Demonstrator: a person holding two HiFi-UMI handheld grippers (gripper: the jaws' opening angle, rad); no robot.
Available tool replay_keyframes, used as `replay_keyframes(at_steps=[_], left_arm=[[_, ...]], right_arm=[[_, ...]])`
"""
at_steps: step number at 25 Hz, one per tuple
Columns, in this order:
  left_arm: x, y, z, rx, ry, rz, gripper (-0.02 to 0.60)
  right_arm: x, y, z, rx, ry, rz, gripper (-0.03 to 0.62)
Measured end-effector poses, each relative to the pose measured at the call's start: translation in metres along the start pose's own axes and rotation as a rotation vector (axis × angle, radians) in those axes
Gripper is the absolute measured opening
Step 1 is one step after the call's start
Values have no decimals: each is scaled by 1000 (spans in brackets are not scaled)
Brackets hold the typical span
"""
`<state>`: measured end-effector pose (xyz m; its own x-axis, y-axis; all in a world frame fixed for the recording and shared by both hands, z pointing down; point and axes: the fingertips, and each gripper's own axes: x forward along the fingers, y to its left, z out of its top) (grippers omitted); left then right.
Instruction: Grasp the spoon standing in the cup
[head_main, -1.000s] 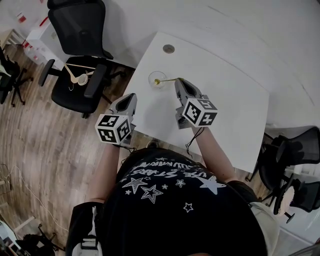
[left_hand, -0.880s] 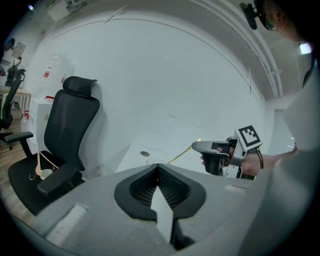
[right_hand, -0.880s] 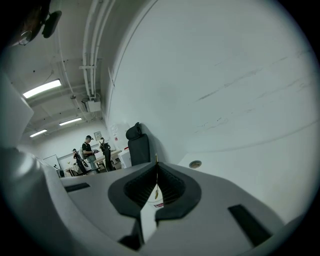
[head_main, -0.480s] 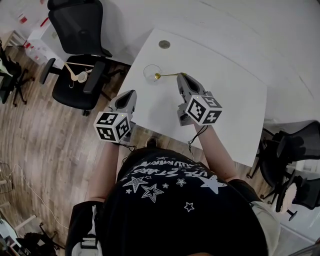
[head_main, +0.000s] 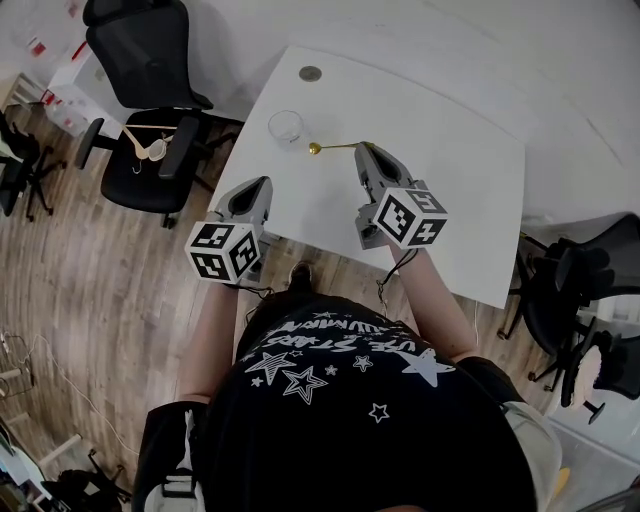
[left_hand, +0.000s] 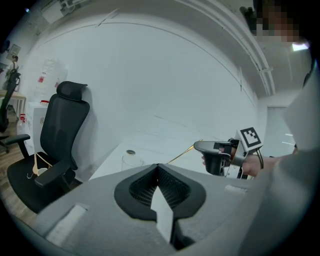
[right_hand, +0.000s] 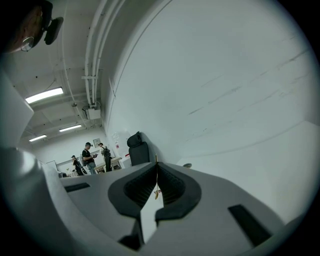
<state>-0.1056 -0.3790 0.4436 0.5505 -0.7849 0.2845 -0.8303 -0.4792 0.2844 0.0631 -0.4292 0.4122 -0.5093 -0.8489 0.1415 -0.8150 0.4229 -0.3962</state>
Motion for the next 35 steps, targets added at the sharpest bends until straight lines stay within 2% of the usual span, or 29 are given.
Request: replay_keyframes(at_steps=[11, 35], left_arm=[[-28, -58, -19, 31, 4, -24, 5], [-113, -208, -87, 69, 28, -119, 5]], right_arm=[[-77, -7, -14, 30, -16, -34, 15], [-281, -7, -58, 79, -65, -133, 15]])
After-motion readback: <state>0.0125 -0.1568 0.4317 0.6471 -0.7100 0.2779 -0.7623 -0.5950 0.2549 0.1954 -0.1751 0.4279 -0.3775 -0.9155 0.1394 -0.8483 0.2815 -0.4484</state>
